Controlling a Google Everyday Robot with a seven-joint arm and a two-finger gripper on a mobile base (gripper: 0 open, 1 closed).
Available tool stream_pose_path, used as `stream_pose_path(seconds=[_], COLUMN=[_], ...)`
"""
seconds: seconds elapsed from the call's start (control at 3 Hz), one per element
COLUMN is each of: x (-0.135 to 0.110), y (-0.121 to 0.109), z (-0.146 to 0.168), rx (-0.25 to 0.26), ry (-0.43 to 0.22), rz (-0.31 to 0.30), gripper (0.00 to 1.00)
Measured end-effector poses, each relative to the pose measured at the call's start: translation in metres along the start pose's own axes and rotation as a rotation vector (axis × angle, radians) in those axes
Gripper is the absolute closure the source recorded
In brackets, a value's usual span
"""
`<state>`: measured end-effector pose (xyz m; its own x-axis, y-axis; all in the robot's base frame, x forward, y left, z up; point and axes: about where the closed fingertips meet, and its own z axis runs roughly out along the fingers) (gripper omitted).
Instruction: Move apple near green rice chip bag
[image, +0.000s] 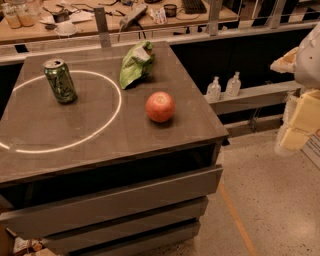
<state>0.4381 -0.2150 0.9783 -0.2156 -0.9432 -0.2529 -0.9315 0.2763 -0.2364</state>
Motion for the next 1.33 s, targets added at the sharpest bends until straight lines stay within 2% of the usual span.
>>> stream_pose_path(seconds=[0.33, 0.67, 1.0, 1.33], x=[0.012, 0.018, -0.008, -0.044], y=[-0.008, -0.018, -0.018, -0.018], z=[0.016, 0.060, 0.091, 0.078], rx=[-0.017, -0.013, -0.013, -0.024], ry=[-0.120, -0.357, -0.618, -0.763], rz=[0.047, 0.105, 0.185, 0.210], gripper=[0.00, 0.00, 0.00, 0.00])
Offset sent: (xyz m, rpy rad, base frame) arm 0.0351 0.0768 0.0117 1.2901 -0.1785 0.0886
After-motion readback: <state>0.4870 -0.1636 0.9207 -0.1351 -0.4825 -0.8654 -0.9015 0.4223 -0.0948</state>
